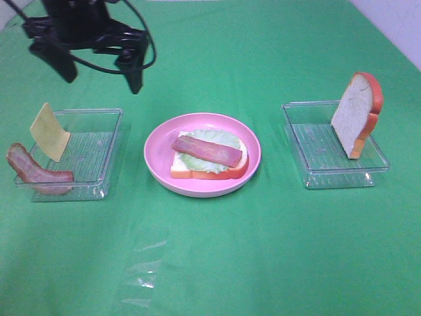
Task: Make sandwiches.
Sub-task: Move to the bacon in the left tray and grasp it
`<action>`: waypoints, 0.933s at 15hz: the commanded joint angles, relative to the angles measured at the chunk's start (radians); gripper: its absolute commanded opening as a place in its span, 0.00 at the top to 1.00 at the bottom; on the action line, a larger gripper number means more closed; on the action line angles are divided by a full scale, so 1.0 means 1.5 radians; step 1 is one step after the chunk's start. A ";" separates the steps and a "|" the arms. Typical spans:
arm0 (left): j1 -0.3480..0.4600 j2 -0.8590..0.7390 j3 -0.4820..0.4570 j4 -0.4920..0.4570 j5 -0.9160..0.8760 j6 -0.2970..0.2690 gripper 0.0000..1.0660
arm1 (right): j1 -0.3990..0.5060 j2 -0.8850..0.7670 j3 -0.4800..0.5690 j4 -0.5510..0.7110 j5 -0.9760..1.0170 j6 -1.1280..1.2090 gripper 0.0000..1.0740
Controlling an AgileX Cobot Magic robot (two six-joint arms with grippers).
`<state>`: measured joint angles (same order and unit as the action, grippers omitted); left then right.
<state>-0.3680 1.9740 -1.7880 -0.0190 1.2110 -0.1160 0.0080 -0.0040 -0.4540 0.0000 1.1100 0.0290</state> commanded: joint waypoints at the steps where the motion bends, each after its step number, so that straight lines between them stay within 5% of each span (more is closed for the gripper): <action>1: 0.069 -0.062 0.085 0.003 0.073 0.001 0.05 | -0.001 -0.019 0.001 0.000 -0.007 -0.007 0.14; 6: 0.165 -0.059 0.183 0.004 0.072 0.028 0.05 | -0.001 -0.019 0.001 0.000 -0.007 -0.007 0.14; 14: 0.167 0.055 0.184 0.004 0.040 0.044 0.05 | -0.001 -0.019 0.001 0.000 -0.007 -0.007 0.14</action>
<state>-0.1180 2.0520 -1.5200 -0.0060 1.2230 -0.0540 0.0080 -0.0040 -0.4540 0.0000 1.1100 0.0290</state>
